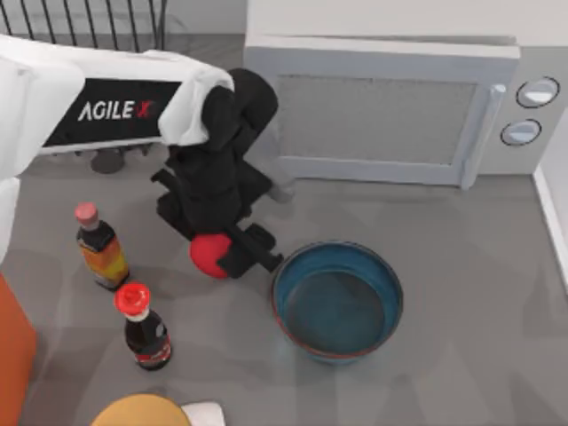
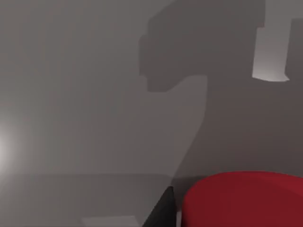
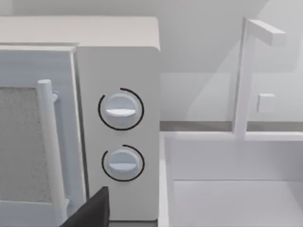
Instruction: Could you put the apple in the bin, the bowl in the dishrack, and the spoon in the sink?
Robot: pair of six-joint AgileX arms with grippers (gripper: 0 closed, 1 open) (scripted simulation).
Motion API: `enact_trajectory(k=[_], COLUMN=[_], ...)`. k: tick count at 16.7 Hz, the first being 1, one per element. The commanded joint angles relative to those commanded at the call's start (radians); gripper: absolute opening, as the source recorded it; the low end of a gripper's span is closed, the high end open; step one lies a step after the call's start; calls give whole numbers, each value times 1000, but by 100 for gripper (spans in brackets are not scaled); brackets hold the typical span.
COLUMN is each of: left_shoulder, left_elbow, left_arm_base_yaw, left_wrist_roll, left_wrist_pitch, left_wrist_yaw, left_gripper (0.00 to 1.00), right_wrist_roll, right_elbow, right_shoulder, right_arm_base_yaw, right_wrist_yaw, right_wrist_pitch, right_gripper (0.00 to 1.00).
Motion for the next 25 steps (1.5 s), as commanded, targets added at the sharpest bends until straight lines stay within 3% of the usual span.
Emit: enact_trajectory(k=[3, 10, 17, 21, 25], left_shoulder=[-13, -86, -108, -203, -352], left_elbow=[38, 234, 253, 275, 254], left_arm_base_yaw=[-2, -3, 10, 137, 335], left_wrist_roll=[0, -2, 10, 158, 471], left_wrist_pitch=[-39, -334, -354, -373, -397], left_wrist_yaw=[0, -1, -3, -21, -35], left_gripper=[0, 0, 0, 0, 0], right_wrist_roll=[0, 0, 0, 0, 0], right_elbow=[0, 0, 0, 0, 0], right_shoulder=[0, 0, 0, 0, 0], right_arm_base_yaw=[0, 0, 0, 0, 0], right_wrist_yaw=[0, 0, 0, 0, 0], right_wrist_pitch=[0, 0, 0, 0, 0], right_gripper=[100, 100, 100, 100, 100])
